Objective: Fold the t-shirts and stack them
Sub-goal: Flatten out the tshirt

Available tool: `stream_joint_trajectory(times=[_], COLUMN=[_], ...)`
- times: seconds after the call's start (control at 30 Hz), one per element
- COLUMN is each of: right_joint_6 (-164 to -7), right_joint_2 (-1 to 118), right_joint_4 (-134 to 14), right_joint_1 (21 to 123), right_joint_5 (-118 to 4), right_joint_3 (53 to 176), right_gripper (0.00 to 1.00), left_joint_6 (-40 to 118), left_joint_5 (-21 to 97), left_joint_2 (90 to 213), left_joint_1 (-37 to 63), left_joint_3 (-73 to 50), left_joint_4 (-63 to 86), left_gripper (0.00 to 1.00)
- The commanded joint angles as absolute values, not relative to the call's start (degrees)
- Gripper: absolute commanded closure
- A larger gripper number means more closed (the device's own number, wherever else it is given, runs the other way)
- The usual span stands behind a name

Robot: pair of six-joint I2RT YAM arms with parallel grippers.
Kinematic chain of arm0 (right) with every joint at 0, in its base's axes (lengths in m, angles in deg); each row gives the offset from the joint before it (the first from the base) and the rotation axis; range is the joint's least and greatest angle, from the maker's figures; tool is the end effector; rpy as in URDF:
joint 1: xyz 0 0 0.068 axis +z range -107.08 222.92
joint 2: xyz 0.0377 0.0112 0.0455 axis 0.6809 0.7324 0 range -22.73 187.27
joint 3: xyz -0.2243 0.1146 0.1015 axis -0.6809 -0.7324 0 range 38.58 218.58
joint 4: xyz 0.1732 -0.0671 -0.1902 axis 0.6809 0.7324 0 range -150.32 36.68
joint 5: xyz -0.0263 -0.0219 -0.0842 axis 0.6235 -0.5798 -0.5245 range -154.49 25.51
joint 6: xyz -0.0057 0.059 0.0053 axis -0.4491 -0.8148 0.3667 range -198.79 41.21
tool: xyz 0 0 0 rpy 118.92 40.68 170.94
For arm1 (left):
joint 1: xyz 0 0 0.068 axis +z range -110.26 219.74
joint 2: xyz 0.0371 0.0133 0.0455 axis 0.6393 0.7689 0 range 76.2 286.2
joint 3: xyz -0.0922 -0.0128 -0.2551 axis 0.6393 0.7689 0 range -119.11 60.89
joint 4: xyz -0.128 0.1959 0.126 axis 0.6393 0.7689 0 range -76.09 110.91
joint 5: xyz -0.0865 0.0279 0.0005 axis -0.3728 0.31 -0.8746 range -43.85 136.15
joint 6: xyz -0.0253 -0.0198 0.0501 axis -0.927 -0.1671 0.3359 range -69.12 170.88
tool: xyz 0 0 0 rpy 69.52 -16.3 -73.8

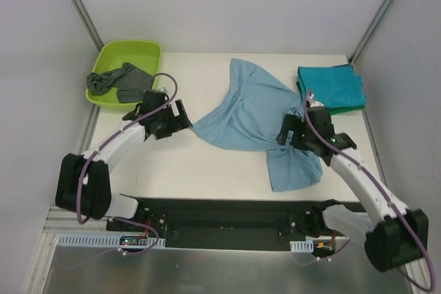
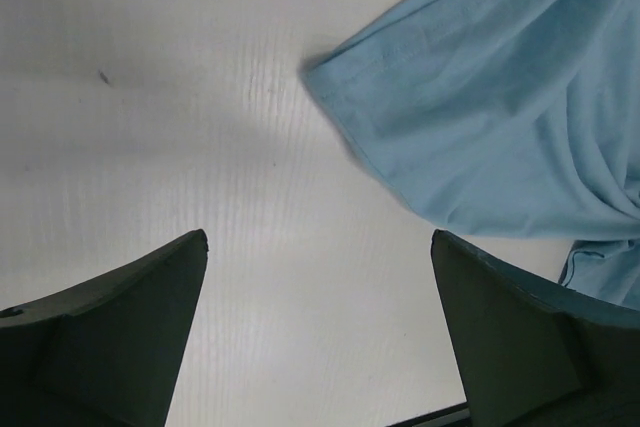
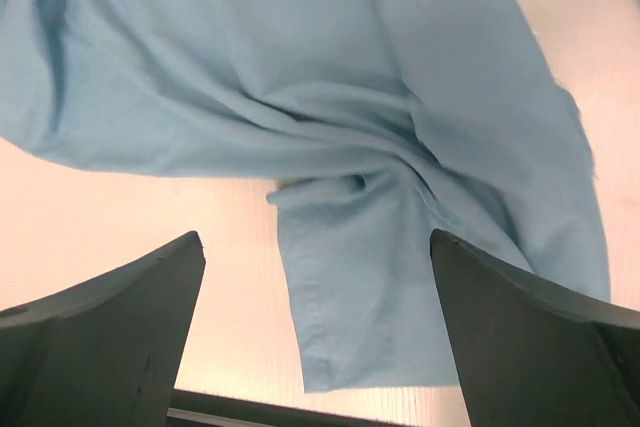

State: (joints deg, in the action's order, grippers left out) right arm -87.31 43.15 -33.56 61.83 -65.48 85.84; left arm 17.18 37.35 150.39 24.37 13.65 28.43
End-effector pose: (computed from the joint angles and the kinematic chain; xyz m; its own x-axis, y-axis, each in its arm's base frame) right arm 0.2376 0.0806 0.2467 -0.7123 -0.0875 -0.6964 -0.2094 0.9735 0.0918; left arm 0.2739 -0.0821 0.2290 -0.7379 -0.3658 -0.5672 -0.0444 0.8649 -0.5000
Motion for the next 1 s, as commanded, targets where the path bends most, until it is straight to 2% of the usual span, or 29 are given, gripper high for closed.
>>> stream_joint_trajectory(times=[0.0,0.17,0.3,0.5,0.57,0.63,0.67,0.8,0.97], right_joint_6=[-93.81,-98.21,-99.09,-99.97,-100.76,-100.24,-99.72,-96.99,-105.57], right_joint_2=[27.93,12.45,5.67,6.18,7.84,9.08,9.52,14.34,24.45], right_joint_4=[-28.16,-23.51,-18.05,-16.99,-18.13,-20.14,-20.5,-20.51,-10.42], right_joint_1=[61.46,61.37,61.37,61.46,61.37,61.46,61.37,64.95,83.15], right_joint_5=[-71.42,-73.02,-72.84,-73.37,-72.06,-68.29,-67.57,-62.9,-82.74], right_joint_3=[76.92,69.0,67.67,65.39,65.47,65.3,65.21,67.57,73.2], right_gripper=[0.03,0.03,0.03,0.03,0.03,0.03,0.03,0.03,0.03], left_joint_6=[18.79,18.36,17.22,16.25,16.16,16.42,16.86,17.74,17.39], left_joint_5=[36.57,33.23,33.67,34.01,33.67,33.14,32.53,37.51,50.7], left_joint_2=[161.69,173.92,177.79,183.59,185.18,186.15,186.33,182.3,170.44], left_joint_1=[24.19,24.27,24.19,21.91,21.11,20.32,20.06,19.53,19.88], left_joint_3=[5.28,-2.38,-2.48,-3.88,-4.67,-5.38,-5.64,-3.02,5.15], left_joint_4=[25.43,25.6,25.6,25.69,25.69,25.6,25.77,25.77,25.95], left_gripper=[0.11,0.33,0.35,0.46,0.56,0.81,0.98,1.0,1.0])
